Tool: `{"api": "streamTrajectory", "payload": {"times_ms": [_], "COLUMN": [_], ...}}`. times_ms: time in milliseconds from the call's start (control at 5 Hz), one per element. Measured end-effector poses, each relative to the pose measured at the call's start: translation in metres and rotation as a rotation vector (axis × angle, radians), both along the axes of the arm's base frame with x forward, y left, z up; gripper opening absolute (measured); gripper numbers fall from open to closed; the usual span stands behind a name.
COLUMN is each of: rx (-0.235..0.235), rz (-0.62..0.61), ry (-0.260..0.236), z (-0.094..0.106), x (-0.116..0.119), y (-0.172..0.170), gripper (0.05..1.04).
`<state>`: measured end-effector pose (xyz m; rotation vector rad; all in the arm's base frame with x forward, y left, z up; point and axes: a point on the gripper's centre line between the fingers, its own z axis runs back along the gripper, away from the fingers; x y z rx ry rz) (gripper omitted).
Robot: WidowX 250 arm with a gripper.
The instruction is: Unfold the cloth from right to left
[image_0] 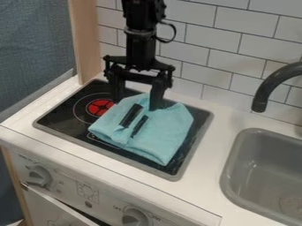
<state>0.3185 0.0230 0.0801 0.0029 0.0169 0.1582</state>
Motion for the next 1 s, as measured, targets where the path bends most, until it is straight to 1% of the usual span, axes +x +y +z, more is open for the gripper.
{"api": "streamTrajectory", "payload": {"times_ms": [200, 600, 800, 1000], "rx": [0.006, 0.007, 0.0, -0.003], "rz": [0.003, -0.008, -0.024, -0.022], "ry": [0.039, 0.088, 0.106, 0.114], "z": [-0.016, -0.038, -0.045, -0.048], "x": [0.0, 0.003, 0.008, 0.01], "y": [0.002, 0.003, 0.003, 0.002], "gripper": [0.998, 0.998, 0.958, 0.665]}}
